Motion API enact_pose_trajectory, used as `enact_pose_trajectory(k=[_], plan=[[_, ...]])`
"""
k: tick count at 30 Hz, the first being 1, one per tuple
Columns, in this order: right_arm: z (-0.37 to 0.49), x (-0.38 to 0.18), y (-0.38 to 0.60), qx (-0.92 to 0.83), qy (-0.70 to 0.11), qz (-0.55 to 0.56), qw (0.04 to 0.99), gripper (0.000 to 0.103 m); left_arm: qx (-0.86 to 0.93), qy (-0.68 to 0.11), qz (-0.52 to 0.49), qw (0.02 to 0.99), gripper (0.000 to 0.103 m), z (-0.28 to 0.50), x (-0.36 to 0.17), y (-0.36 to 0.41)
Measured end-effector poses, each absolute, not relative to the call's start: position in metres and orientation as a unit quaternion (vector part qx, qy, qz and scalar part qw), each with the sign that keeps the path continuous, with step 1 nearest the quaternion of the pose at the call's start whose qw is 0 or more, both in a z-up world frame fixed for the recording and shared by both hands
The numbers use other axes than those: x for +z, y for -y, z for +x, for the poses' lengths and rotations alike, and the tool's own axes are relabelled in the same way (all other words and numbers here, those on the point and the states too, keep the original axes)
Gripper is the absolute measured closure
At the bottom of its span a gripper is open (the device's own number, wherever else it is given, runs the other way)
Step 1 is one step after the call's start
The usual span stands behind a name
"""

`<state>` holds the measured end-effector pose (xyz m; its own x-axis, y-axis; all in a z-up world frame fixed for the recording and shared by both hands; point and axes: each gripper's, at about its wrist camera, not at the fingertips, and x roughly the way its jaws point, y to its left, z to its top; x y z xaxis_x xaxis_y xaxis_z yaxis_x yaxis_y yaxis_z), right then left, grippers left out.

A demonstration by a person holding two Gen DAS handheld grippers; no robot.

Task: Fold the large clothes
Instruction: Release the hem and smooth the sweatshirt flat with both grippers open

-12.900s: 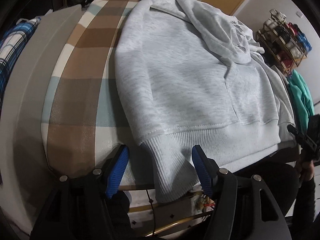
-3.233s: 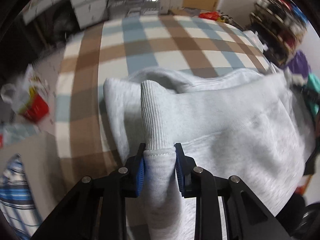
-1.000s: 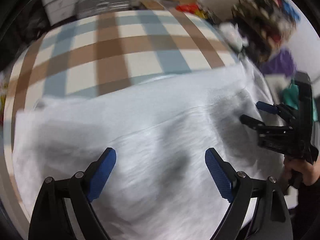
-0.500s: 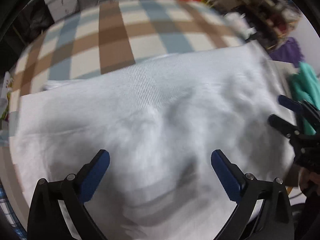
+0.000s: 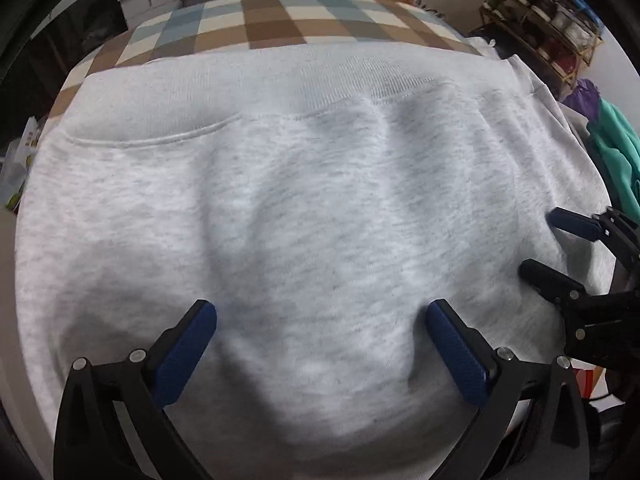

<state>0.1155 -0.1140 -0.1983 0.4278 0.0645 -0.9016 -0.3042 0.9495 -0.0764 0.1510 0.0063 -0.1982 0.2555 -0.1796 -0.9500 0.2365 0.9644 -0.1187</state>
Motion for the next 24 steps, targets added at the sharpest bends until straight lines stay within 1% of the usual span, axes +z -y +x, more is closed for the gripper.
enact_pose_trajectory(k=[2,5,7,9,10,11,12,13,14,16,18,19,21,22,23,24], plan=[[0.114,-0.184,0.111,0.092,-0.531,-0.110,0.835,0.035,-0.128,-0.591,0.000,0.796,0.001,0.141,-0.176,-0.018],[0.096,-0.150,0.100,0.140,-0.491,-0.079,0.856,0.035,-0.183,-0.542,-0.016,0.820,0.001,0.117,-0.141,-0.019],[0.086,-0.142,0.086,0.148,-0.478,-0.083,0.862,0.031,-0.189,-0.543,0.007,0.818,0.001,0.109,-0.144,-0.013],[0.082,-0.155,0.075,0.149,-0.489,-0.088,0.855,0.030,-0.172,-0.566,0.056,0.805,0.001,0.109,-0.170,-0.006],[0.084,-0.166,0.071,0.150,-0.498,-0.084,0.850,0.030,-0.168,-0.578,0.059,0.796,0.001,0.106,-0.182,-0.011],[0.086,-0.183,0.073,0.149,-0.512,-0.064,0.843,0.030,-0.176,-0.590,0.033,0.788,0.001,0.108,-0.195,-0.022],[0.088,-0.197,0.078,0.146,-0.520,-0.042,0.840,0.030,-0.183,-0.584,0.001,0.791,0.001,0.109,-0.201,-0.033],[0.089,-0.202,0.084,0.148,-0.514,-0.026,0.845,0.029,-0.192,-0.561,-0.016,0.805,0.001,0.108,-0.201,-0.040],[0.087,-0.205,0.089,0.153,-0.494,-0.014,0.856,0.027,-0.194,-0.556,-0.002,0.808,0.001,0.107,-0.201,-0.038],[0.084,-0.205,0.087,0.148,-0.484,-0.021,0.862,0.027,-0.192,-0.551,0.020,0.812,0.000,0.108,-0.200,-0.033],[0.083,-0.205,0.083,0.140,-0.478,-0.020,0.867,0.025,-0.207,-0.549,0.012,0.810,0.001,0.115,-0.201,-0.037],[0.083,-0.204,0.082,0.135,-0.472,-0.013,0.871,0.022,-0.218,-0.549,-0.001,0.807,0.001,0.116,-0.200,-0.041],[0.085,-0.200,0.088,0.133,-0.460,0.012,0.878,0.021,-0.232,-0.554,-0.029,0.799,0.001,0.104,-0.188,-0.056],[0.083,-0.193,0.093,0.131,-0.449,0.027,0.883,0.022,-0.243,-0.541,-0.052,0.803,0.001,0.096,-0.179,-0.066],[0.078,-0.185,0.100,0.122,-0.434,0.043,0.892,0.022,-0.250,-0.512,-0.076,0.818,0.001,0.089,-0.167,-0.082],[0.071,-0.177,0.112,0.107,-0.412,0.062,0.903,0.022,-0.241,-0.497,-0.081,0.830,0.001,0.083,-0.160,-0.093]])
